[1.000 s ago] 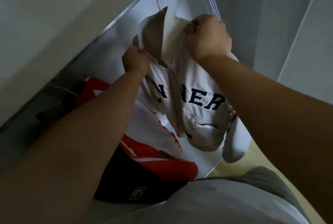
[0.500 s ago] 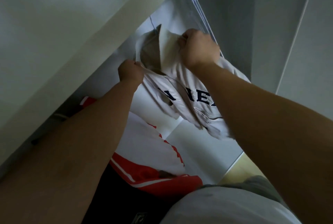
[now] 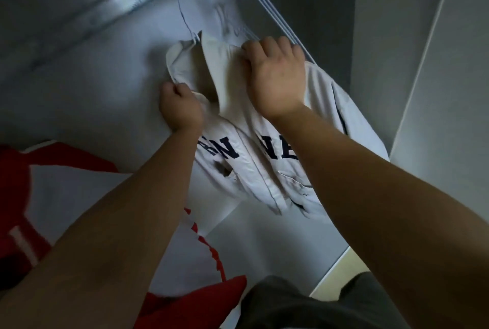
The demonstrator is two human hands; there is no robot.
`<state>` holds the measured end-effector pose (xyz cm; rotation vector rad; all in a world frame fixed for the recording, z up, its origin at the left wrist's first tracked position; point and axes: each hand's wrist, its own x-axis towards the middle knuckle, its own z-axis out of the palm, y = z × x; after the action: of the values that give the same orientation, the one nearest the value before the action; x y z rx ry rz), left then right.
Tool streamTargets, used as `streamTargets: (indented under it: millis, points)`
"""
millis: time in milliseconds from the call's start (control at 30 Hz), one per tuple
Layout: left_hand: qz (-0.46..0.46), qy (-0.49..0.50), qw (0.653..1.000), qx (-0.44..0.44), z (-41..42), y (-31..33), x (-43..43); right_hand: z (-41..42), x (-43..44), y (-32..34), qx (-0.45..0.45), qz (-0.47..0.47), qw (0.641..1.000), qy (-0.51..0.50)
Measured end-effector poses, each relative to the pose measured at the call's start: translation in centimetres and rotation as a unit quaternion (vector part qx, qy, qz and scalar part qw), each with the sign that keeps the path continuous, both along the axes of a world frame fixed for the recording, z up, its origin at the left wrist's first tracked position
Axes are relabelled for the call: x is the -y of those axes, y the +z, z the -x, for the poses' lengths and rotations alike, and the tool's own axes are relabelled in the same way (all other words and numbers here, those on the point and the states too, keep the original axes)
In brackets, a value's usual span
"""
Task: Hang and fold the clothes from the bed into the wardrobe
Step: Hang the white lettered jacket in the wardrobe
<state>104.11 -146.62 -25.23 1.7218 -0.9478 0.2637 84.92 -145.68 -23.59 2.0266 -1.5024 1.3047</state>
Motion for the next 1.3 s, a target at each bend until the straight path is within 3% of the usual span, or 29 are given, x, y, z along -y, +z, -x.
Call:
streamTargets:
  millis: [133, 233, 367, 467, 567, 667, 733, 767, 833, 900, 967, 1000, 1033, 1067, 1200, 1300]
  points:
    - [0.103, -0.072, 0.989, -0.074, -0.9, -3.0, 1.5, -0.2, 0.6, -2.9, 0.03, 0.156, 0.987, 0.001]
    - [0.175, -0.147, 0.959, -0.169, -1.4, -7.4, 2.2, -1.2, 1.2, -7.1, 0.004, 0.289, 0.957, -0.002]
    - [0.108, -0.183, 0.947, -0.243, -1.9, -18.7, 1.8, -4.2, 1.4, -16.3, -0.114, 0.324, 0.933, 0.106]
    - [0.029, -0.159, 0.967, -0.195, -3.8, -28.2, 0.7, -6.7, 1.2, -24.6, -0.188, 0.227, 0.943, 0.157]
    - [-0.02, -0.155, 0.976, -0.153, -4.9, -34.6, -0.1, -8.2, 0.6, -32.1, -0.201, 0.106, 0.954, 0.195]
    - [-0.066, -0.149, 0.966, -0.203, -4.8, -39.9, -2.3, -8.3, -1.6, -38.9, -0.166, -0.087, 0.959, 0.211]
    - [-0.128, -0.144, 0.944, -0.267, -4.5, -43.3, -3.6, -7.7, -3.0, -42.3, -0.108, -0.251, 0.943, 0.191]
    - [-0.168, -0.144, 0.926, -0.306, -4.4, -44.7, -3.9, -7.4, -3.5, -43.9, -0.076, -0.344, 0.92, 0.169]
    - [-0.231, -0.151, 0.874, -0.4, -4.2, -46.9, -4.1, -7.0, -4.1, -46.2, 0.015, -0.537, 0.835, 0.12]
    - [-0.285, -0.153, 0.811, -0.487, -4.1, -48.6, -4.4, -7.0, -4.2, -48.1, 0.239, -0.676, 0.694, 0.061]
    - [-0.304, -0.158, 0.739, -0.58, -3.7, -50.1, -4.7, -6.8, -4.5, -49.5, 0.475, -0.711, 0.519, 0.01]
    - [-0.295, -0.165, 0.706, -0.623, -3.5, -50.5, -4.8, -6.6, -4.4, -50.3, 0.55, -0.699, 0.457, -0.007]
    - [-0.28, -0.175, 0.677, -0.658, -3.2, -50.8, -4.9, -6.4, -4.3, -51.1, 0.611, -0.673, 0.416, -0.02]
    - [-0.261, -0.181, 0.653, -0.687, -3.0, -51.0, -5.0, -6.1, -4.1, -51.8, 0.658, -0.637, 0.4, -0.03]
    - [-0.17, -0.192, 0.576, -0.776, -2.6, -51.4, -5.1, -4.9, -3.4, -52.5, 0.755, -0.516, 0.403, -0.015]
    - [-0.16, -0.197, 0.558, -0.79, -2.4, -51.9, -4.8, -4.1, -3.5, -52.1, 0.787, -0.482, 0.385, 0.011]
